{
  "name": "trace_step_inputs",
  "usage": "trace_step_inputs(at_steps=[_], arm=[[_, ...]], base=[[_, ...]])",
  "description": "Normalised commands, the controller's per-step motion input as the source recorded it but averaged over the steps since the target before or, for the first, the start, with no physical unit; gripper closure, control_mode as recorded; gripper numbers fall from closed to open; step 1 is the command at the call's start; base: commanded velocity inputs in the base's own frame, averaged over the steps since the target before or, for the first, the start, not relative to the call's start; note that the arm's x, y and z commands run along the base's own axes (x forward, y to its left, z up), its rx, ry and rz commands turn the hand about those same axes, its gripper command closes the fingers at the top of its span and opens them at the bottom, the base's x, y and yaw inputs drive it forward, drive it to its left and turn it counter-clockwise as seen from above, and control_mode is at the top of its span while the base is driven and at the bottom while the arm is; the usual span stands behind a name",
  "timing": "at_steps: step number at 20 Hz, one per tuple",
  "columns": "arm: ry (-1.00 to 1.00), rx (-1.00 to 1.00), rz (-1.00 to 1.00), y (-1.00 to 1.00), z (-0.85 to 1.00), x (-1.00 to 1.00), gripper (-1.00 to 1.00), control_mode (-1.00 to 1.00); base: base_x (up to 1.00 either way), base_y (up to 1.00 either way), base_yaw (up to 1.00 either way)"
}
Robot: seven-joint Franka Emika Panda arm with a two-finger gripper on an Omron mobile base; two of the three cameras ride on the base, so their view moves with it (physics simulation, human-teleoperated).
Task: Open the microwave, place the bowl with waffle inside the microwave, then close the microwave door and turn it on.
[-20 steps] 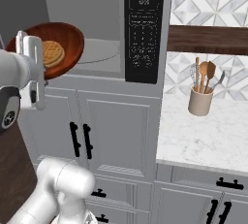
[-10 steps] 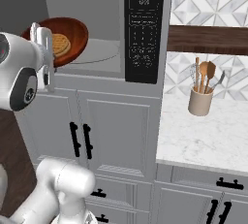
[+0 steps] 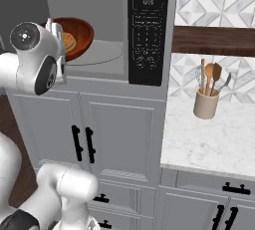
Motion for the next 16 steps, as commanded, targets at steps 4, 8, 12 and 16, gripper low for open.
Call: trace_step_inputs(at_steps=[4,8,12,16], arm=[[0.0,0.0,0.0,0.03,-0.09,0.52,1.0,-1.0],[0.0,0.0,0.0,0.06,-0.17,0.43,1.0,-1.0],[0.04,0.0,0.0,0.0,-0.26,0.45,1.0,-1.0],[0.03,0.0,0.0,0.0,-0.27,0.42,1.0,-1.0]], base=[[0.0,0.0,0.0],[0.0,0.0,0.0],[0.0,0.0,0.0],[0.0,0.0,0.0]])
